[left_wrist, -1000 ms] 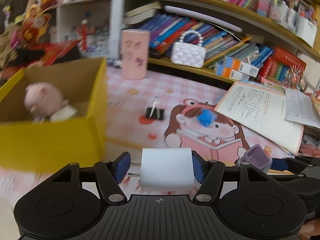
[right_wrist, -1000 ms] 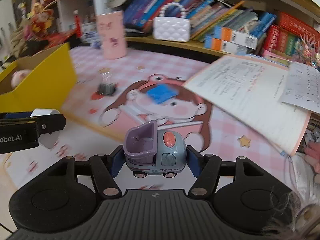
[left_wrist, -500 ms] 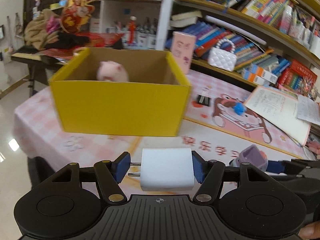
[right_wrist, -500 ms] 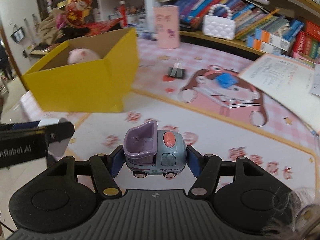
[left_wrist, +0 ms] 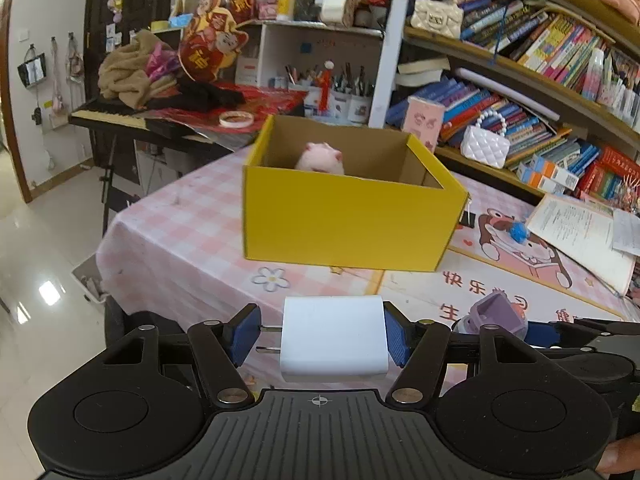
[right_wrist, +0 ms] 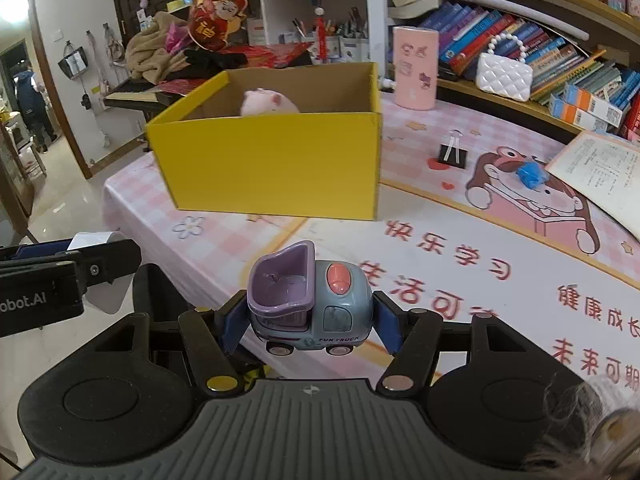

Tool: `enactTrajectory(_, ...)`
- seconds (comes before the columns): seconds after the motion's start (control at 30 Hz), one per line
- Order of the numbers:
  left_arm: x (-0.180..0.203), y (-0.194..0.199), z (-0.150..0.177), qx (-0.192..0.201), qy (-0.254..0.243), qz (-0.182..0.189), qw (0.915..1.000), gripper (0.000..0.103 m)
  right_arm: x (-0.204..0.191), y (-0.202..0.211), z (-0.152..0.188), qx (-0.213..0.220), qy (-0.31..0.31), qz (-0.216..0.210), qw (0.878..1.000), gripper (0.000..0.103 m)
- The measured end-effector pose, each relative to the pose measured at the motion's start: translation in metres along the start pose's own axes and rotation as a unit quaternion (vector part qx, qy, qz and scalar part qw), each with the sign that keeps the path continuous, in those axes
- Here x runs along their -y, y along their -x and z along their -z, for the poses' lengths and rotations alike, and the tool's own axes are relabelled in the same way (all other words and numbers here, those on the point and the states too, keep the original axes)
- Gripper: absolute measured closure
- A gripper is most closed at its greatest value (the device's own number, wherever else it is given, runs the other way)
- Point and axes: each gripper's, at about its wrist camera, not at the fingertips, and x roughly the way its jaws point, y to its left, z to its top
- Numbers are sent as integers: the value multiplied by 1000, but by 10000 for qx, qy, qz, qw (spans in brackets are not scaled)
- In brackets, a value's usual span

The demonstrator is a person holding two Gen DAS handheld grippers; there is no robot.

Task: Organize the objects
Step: 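Carry the charger block and toy car toward the yellow box with both tools, then lower the charger block and toy car into the box and open both tools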

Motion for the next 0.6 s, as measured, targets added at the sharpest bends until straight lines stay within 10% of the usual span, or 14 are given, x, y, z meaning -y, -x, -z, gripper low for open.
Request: enactTrajectory(0.6,-29,2,-50,700,32,356,9969,40,-29,10,-45,567,145,217,9980,41)
